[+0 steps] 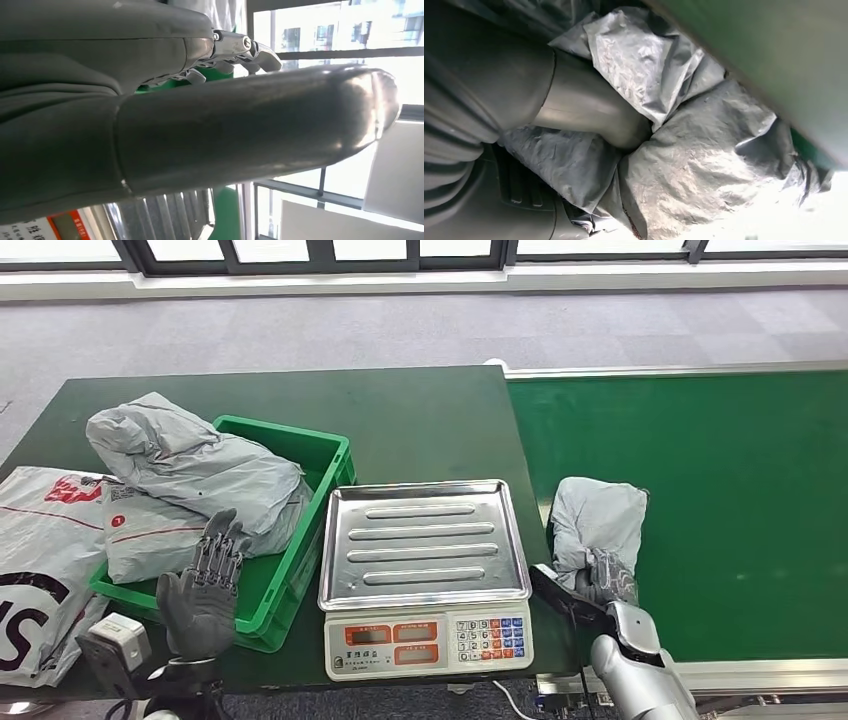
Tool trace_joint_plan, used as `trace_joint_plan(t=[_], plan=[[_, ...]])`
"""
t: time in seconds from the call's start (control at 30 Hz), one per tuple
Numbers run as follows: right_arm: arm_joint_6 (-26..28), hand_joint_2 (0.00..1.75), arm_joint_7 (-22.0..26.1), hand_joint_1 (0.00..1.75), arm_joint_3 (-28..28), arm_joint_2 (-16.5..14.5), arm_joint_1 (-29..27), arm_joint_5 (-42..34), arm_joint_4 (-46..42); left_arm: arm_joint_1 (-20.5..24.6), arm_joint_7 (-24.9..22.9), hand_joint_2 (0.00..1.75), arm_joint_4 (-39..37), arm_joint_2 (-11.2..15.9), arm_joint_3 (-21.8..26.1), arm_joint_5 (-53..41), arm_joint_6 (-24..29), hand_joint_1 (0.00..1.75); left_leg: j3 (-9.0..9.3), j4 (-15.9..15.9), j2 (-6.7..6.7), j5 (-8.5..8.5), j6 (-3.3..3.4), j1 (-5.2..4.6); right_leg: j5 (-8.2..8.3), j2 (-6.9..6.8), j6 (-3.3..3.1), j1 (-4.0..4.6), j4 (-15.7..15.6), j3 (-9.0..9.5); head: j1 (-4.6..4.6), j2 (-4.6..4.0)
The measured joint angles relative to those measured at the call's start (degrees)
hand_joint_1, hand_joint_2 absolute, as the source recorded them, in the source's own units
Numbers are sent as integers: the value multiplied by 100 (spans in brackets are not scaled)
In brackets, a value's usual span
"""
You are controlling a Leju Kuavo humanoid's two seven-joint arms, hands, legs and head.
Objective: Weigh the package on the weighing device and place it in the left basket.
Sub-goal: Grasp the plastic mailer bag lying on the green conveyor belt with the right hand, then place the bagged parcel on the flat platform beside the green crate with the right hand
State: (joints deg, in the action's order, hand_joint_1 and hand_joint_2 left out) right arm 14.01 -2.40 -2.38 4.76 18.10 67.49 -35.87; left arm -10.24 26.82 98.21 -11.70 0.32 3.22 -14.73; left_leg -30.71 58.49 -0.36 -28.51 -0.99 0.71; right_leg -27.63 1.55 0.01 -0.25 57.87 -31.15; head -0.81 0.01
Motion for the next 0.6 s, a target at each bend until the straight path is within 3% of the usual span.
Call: trace_joint_plan(t=[0.1, 0.23, 0.37, 0.47, 0.6], plan=[[906, 175, 274, 175, 157, -91, -249, -137, -744, -101, 32, 0, 40, -50, 48, -42, -10, 0, -44, 4, -49, 30, 3, -8, 9, -46, 7, -9, 4, -56, 0, -1], [2377, 175, 1681, 175, 664, -360, -636, -1078, -2317, -198, 96, 0, 81, -126, 79, -59, 37, 0, -99, 5, -91, 41, 4, -14, 8, -82, 10, -15, 5, -100, 0, -1], [2614, 175, 3171, 175, 1290, -924, -902, -1559, -3760, -179, 149, 0, 60, -144, 79, -35, 88, 0, -109, 1, -92, 39, 3, -14, 3, -87, 9, -15, 5, -113, 1, -1], [2619, 175, 3754, 175, 1586, -1367, -1017, -1556, -4512, -118, 169, 0, 5, -144, 79, -4, 119, 0, -112, 0, -89, 40, 2, -14, 3, -87, 9, -15, 5, -119, 2, -1], [2619, 175, 4154, 175, 1831, -1792, -1132, -1596, -5184, -47, 182, 0, -66, -143, 79, 57, 163, 0, -112, 0, -89, 47, 2, -15, 7, -87, 9, -16, 5, -118, 1, -1]])
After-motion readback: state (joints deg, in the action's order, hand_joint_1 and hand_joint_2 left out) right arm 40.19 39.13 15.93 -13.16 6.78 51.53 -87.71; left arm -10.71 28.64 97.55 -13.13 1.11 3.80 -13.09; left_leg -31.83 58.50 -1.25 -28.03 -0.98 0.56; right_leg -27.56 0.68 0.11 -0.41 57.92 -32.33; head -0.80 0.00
